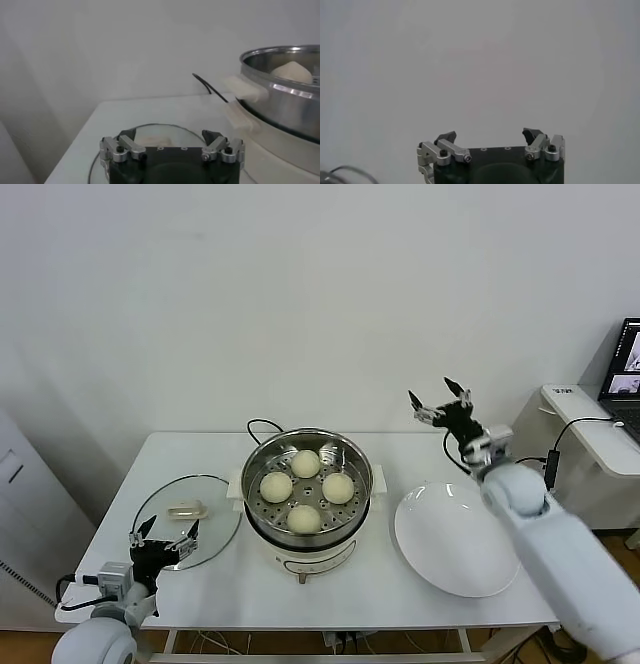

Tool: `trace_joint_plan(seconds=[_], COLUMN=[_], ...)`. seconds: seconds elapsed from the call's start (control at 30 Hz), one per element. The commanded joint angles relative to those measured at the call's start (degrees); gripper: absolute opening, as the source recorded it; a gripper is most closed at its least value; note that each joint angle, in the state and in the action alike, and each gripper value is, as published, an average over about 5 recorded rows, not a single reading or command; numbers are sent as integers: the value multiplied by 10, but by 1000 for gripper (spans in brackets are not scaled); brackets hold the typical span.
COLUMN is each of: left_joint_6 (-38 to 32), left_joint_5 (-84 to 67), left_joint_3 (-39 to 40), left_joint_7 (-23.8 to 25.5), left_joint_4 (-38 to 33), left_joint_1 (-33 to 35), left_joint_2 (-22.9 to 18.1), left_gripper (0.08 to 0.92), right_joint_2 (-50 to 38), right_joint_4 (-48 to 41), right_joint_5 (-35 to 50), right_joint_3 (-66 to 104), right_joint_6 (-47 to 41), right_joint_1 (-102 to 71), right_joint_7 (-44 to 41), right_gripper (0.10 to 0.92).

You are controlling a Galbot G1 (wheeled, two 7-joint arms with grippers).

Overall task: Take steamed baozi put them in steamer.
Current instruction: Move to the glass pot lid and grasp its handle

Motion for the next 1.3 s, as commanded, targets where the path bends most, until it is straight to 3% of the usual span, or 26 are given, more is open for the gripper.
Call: trace_joint_plan(seconds=[0.03,0.23,0.53,0.87,1.3], left_joint_6=[-11,-34,-129,-252,-291], left_joint_5=[34,124,460,781,988], left_joint_3=[3,8,30,26,-3], left_joint_7=[8,23,28,-8,-89], left_joint_4=[3,28,145,250,339], left_joint_1=[-3,-24,-57,-75,-112], left_joint_2=[7,24,35,-14,-62], left_gripper=[823,823,823,823,823], right_joint_2=[131,173,192,213,221], right_joint_4=[25,32,36,44,42], right_joint_5=[-72,-88,-103,-111,-127], right_joint_3=[208,242,270,285,292], right_joint_6=[56,51,48,57,70], right_joint_1=[-211,-250,-279,-303,-310], right_joint_7=[-51,-82,-96,-106,-106], right_gripper=[823,823,823,823,823])
